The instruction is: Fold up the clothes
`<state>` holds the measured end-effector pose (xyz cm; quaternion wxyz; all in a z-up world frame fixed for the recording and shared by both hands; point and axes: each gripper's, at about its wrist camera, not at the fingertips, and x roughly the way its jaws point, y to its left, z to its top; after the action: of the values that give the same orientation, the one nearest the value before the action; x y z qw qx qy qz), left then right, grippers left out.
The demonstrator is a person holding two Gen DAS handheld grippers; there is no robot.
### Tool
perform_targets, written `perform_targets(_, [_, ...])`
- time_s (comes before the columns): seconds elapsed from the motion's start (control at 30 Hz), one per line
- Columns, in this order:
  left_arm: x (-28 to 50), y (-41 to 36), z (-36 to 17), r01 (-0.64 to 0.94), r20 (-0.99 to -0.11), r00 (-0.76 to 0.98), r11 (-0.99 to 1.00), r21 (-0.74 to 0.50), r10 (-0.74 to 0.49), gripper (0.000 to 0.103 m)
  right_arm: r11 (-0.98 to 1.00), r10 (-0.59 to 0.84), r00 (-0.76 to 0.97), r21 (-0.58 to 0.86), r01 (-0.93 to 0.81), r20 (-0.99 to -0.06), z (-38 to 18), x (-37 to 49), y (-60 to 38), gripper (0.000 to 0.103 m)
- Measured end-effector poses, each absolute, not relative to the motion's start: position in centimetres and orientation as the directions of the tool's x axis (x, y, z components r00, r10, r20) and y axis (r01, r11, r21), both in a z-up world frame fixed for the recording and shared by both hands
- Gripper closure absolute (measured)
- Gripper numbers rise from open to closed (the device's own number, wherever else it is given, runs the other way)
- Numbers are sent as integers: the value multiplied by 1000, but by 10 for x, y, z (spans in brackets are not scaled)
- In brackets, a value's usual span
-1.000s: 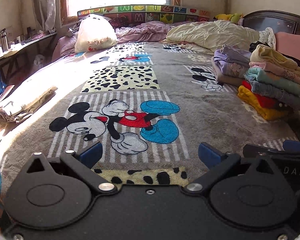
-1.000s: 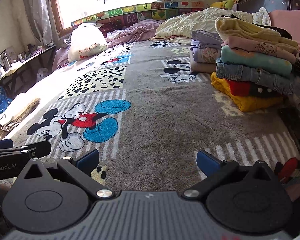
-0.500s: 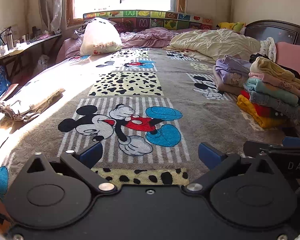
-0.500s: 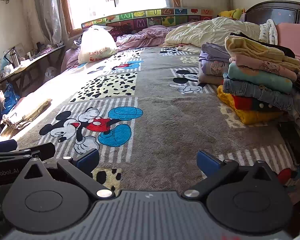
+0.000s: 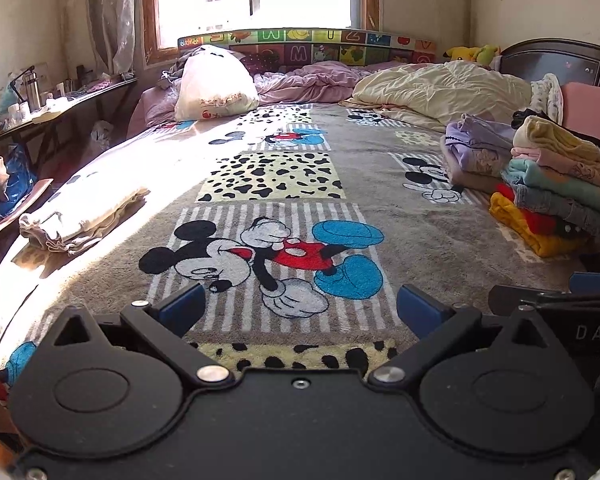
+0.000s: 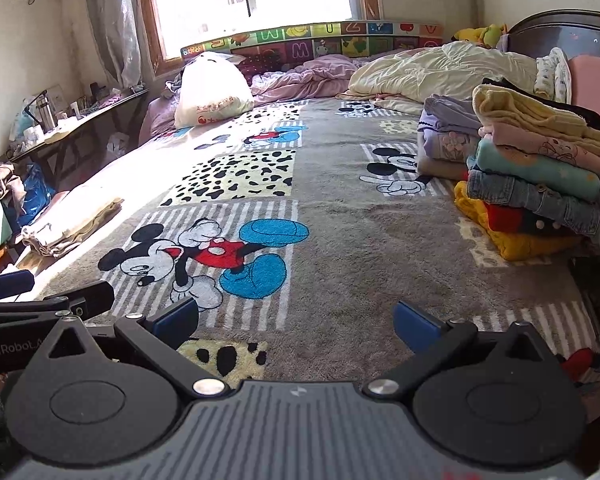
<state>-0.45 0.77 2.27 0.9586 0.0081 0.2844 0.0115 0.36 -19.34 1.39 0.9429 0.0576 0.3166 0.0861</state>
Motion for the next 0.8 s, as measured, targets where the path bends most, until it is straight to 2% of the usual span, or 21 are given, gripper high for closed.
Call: perform_targets(0.8, [-3,11,16,-12,-529,848,999,34,29,0,981,188,771,150,-120,-609,3,12,-187,0])
